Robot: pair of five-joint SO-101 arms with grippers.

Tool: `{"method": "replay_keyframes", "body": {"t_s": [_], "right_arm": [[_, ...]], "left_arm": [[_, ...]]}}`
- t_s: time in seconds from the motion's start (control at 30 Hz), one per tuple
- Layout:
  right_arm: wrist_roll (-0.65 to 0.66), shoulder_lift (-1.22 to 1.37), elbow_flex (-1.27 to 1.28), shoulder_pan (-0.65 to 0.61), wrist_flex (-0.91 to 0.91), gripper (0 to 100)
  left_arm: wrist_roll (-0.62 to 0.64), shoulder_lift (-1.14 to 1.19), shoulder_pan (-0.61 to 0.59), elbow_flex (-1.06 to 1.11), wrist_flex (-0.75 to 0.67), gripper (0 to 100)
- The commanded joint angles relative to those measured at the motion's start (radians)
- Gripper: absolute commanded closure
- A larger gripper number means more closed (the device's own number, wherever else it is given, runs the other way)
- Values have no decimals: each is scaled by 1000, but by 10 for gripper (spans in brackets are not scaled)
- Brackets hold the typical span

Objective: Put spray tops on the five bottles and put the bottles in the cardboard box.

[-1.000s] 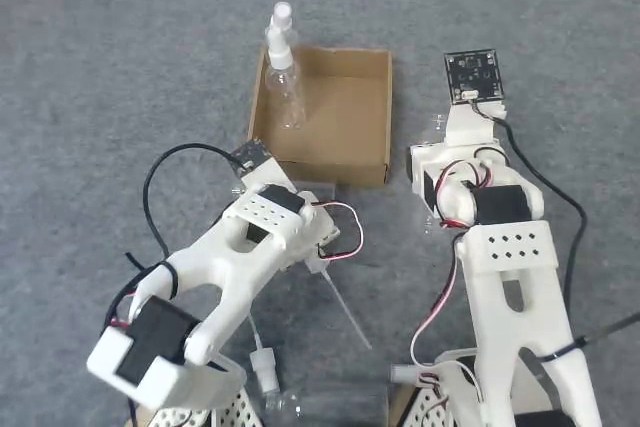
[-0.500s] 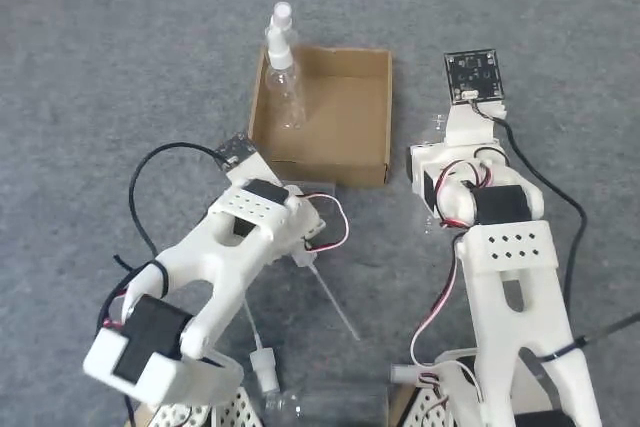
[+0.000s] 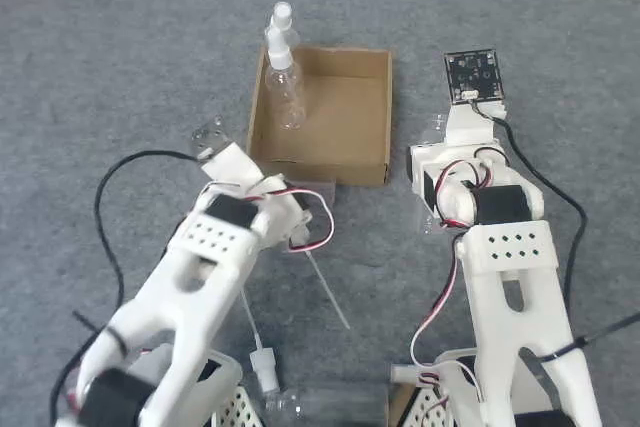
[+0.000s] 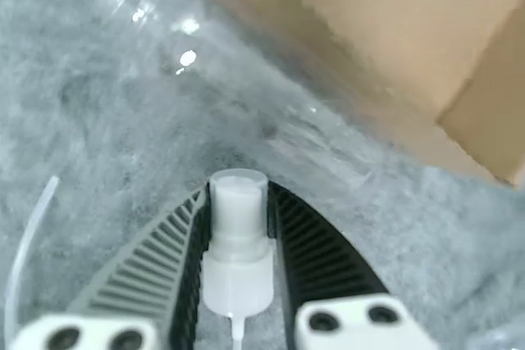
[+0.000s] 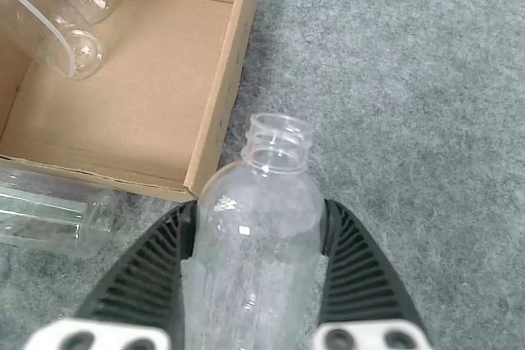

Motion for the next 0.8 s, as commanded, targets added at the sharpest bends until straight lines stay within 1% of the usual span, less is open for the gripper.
{"method": "replay_keyframes", "body": {"t_s": [0.0,0.13,0.3,0.57,0.77], "right_arm": [[-5,-54,-5,7,-15,971],[-5,-54,-5,7,-15,971],[-6,-54,-5,7,-13,971],[-8,-54,-5,5,-12,971],[-6,-54,-9,-7,7,972]], "left_arm": [[-107,-207,-54,39,-58,991],[-114,-325,-115,99,-107,991],[-115,-411,-121,153,-138,991],[-117,-440,-126,153,-135,990],[-117,-442,-213,128,-138,990]]}}
